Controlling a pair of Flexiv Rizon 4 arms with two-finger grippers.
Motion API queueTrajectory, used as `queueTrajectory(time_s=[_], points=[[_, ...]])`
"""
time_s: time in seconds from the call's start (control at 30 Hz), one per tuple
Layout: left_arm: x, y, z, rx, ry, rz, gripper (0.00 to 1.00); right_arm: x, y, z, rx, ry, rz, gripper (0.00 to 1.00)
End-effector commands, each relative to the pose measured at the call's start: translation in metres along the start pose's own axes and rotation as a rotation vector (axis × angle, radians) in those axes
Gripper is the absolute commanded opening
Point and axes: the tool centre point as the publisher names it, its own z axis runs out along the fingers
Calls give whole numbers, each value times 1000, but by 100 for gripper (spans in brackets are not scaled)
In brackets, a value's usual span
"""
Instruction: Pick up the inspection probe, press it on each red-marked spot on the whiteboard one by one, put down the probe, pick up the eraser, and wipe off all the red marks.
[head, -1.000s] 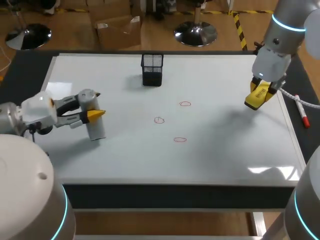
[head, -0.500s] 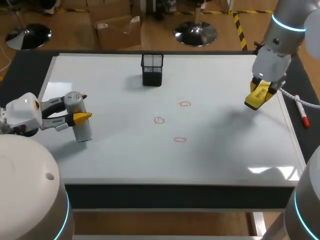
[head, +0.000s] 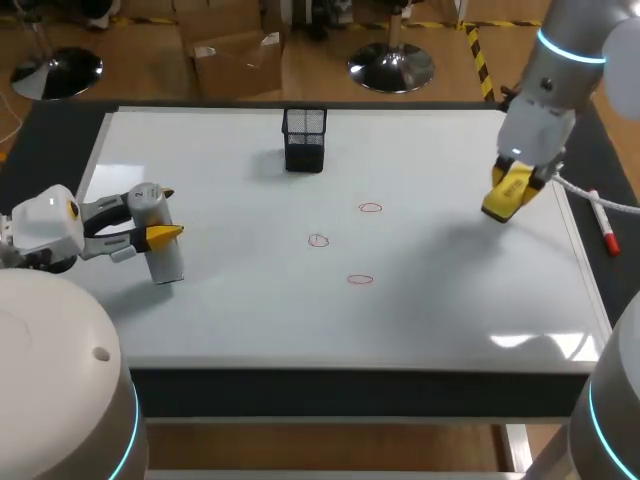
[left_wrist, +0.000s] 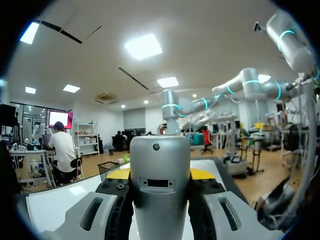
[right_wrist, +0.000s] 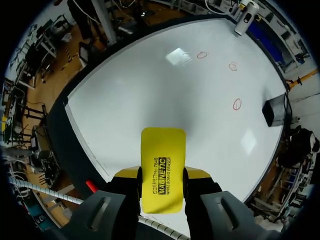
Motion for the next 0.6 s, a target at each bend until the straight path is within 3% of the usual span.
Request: queueTrajectory(time_s=[0.03, 0.47, 0.6], points=[[0, -1, -1, 0, 0, 0, 0, -25, 21, 10, 23, 46, -42, 0], [0, -1, -1, 0, 0, 0, 0, -112, 107, 21, 40, 21, -348, 0], [0, -1, -1, 0, 0, 0, 0, -136, 129, 26, 51, 47, -416, 0]])
